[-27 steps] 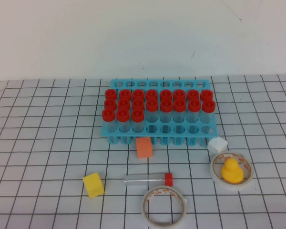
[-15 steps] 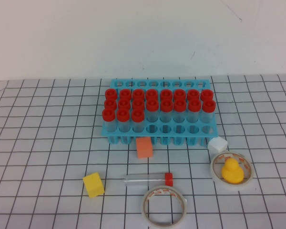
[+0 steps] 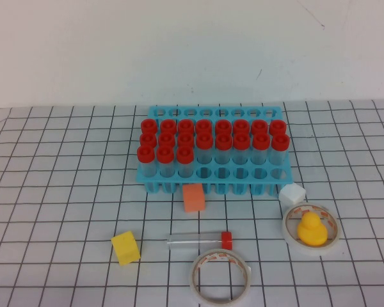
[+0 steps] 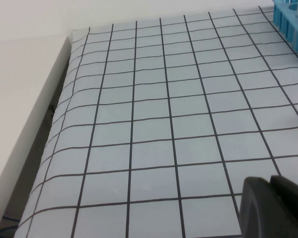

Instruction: Place the test tubes

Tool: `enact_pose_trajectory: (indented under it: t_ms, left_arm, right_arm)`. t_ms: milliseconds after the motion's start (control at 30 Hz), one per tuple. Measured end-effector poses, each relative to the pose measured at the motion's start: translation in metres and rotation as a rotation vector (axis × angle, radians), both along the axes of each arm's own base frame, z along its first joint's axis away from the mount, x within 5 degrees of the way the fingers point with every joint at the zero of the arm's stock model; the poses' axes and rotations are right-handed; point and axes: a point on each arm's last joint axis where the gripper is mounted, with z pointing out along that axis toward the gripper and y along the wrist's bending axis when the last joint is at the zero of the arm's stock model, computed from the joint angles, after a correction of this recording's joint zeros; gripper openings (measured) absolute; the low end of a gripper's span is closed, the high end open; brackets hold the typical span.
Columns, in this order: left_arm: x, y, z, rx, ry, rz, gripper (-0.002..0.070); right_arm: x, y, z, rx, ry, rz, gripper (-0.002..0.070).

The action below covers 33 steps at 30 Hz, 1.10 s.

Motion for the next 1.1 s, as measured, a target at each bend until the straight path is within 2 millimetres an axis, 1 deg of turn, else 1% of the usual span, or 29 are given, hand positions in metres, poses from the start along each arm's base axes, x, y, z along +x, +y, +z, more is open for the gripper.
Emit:
enact_pose_trajectory:
  t_ms: [333, 500, 533, 600, 700, 733, 767, 833, 933, 1000, 1100]
  left_arm:
    - [0.0, 0.0, 0.0, 0.0, 0.0, 0.0, -0.0001]
    - [0.0, 0.0, 0.0, 0.01, -0.003, 0.002, -0.0001]
    - [0.0, 0.0, 0.001, -0.025, -0.017, 0.004, -0.0001]
    - [0.001, -0.003, 0.005, -0.21, -0.059, 0.017, -0.0001]
    - [0.003, -0.007, 0.015, -0.714, -0.15, 0.05, -0.0001]
    - [0.003, -0.007, 0.018, -0.863, -0.175, 0.062, -0.0001]
    - [0.003, -0.007, 0.021, -0.977, -0.196, 0.072, -0.0001]
    - [0.003, -0.006, 0.024, -1.095, -0.222, 0.084, -0.0001]
    - [0.003, -0.005, 0.025, -1.151, -0.242, 0.092, -0.0001]
    - [0.003, -0.004, 0.026, -1.164, -0.255, 0.097, -0.0001]
    - [0.003, -0.004, 0.026, -1.196, -0.253, 0.098, -0.0001]
  right_arm:
    - [0.0, 0.0, 0.0, 0.002, 0.0, 0.0, -0.0001]
    - [0.0, 0.001, 0.0, 0.032, 0.002, 0.002, -0.0001]
    - [0.0, 0.001, 0.0, 0.04, 0.001, 0.003, -0.0001]
    - [0.0, 0.002, 0.0, 0.066, 0.001, 0.004, -0.0001]
    - [0.0, 0.006, 0.0, 0.202, 0.0, 0.003, -0.0001]
    - [0.0, 0.008, 0.0, 0.277, 0.001, 0.003, -0.0001]
    - [0.0, 0.011, 0.001, 0.361, 0.002, 0.004, -0.0001]
    - [0.0, 0.016, 0.001, 0.559, 0.011, 0.005, -0.0001]
    - [-0.001, 0.024, 0.002, 0.797, 0.027, 0.015, -0.0001]
    - [-0.001, 0.026, 0.004, 0.887, 0.029, 0.021, -0.0001]
    - [-0.001, 0.027, 0.006, 0.941, 0.027, 0.024, -0.0001]
